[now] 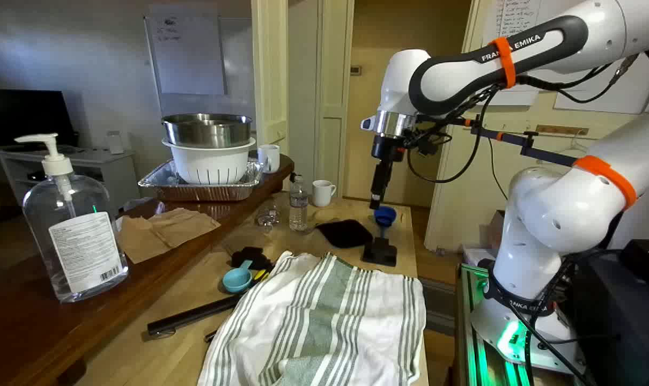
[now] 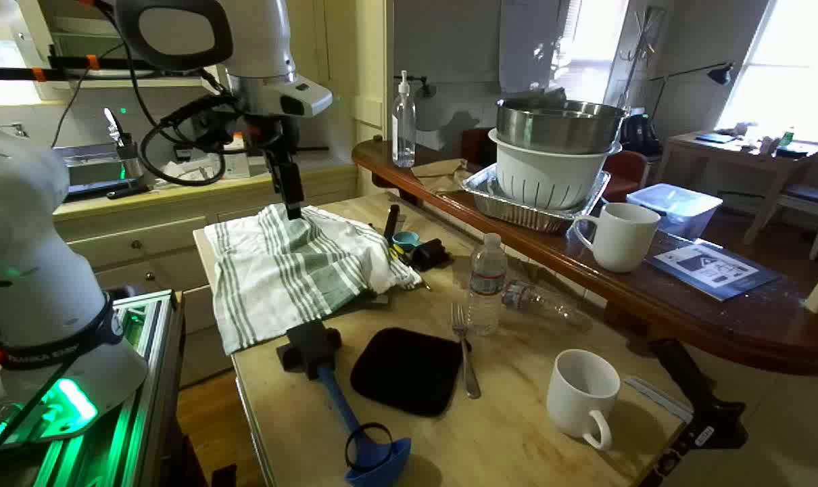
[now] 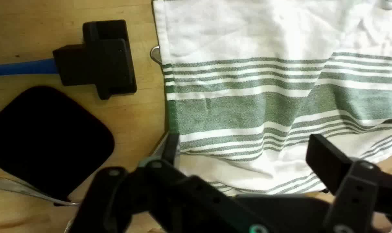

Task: Move the black object to the left

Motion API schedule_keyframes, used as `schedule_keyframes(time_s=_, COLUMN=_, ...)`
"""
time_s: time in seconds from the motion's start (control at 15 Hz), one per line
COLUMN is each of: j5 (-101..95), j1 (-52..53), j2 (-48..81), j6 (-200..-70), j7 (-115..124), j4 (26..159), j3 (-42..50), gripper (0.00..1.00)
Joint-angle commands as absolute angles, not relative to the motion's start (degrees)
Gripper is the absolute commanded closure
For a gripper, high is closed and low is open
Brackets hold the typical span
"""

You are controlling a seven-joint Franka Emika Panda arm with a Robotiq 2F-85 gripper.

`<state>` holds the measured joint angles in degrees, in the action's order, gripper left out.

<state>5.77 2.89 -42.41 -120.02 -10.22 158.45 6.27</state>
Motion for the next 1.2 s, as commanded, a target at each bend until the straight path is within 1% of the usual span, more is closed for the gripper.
schedule_keyframes(time_s=0.0, j5=6.03, j1=2.5, j2=-42.34, j6=-119.83, j7=-10.44, j4=158.67, j3=5.92, gripper=0.0)
schedule_keyframes(time_s=0.53, j5=6.04, j1=2.49, j2=-41.97, j6=-119.84, j7=-10.45, j4=159.18, j3=5.9, gripper=0.0)
schedule_keyframes(time_s=0.93, j5=1.67, j1=-6.71, j2=-35.77, j6=-132.94, j7=-4.54, j4=158.77, j3=7.24, gripper=0.0)
schedule_keyframes(time_s=1.13, j5=-0.91, j1=-10.76, j2=-30.27, j6=-140.14, j7=-5.13, j4=158.79, j3=8.88, gripper=0.0)
